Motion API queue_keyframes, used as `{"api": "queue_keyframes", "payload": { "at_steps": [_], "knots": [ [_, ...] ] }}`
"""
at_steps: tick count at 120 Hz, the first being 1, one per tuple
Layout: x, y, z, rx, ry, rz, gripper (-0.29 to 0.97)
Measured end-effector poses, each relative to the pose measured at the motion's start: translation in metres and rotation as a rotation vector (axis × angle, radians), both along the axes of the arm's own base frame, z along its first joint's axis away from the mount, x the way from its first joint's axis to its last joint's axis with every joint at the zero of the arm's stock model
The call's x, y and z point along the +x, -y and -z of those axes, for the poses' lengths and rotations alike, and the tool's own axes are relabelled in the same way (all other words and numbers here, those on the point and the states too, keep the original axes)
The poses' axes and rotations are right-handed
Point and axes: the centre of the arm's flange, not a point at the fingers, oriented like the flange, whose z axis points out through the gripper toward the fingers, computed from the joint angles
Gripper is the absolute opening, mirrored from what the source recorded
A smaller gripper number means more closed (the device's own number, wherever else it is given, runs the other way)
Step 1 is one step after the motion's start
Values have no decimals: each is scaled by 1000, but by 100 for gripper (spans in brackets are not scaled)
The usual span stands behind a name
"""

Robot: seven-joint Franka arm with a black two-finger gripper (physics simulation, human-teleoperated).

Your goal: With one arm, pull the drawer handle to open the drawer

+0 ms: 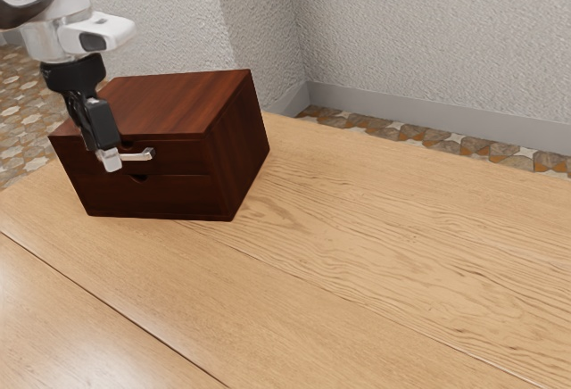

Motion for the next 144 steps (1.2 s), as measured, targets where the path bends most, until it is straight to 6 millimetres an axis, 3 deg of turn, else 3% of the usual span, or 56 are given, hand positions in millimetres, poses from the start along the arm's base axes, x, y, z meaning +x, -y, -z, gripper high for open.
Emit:
{"api": "queue_keyframes", "payload": {
  "at_steps": [26,38,43,53,59,75,86,109,132,144],
  "knots": [
    [3,-1,-9,15,64,109,68],
    [-10,6,-30,59,99,134,68],
    [-12,21,-38,98,106,162,68],
    [-10,81,-48,140,121,289,68],
    [-7,92,-40,148,109,334,68],
    [-3,44,-17,168,110,346,68],
    [5,29,-4,186,135,407,68],
    [2,-13,-2,219,161,472,68],
    [-19,-50,20,223,180,588,68],
    [-20,-67,26,236,225,675,67]
  ]
}}
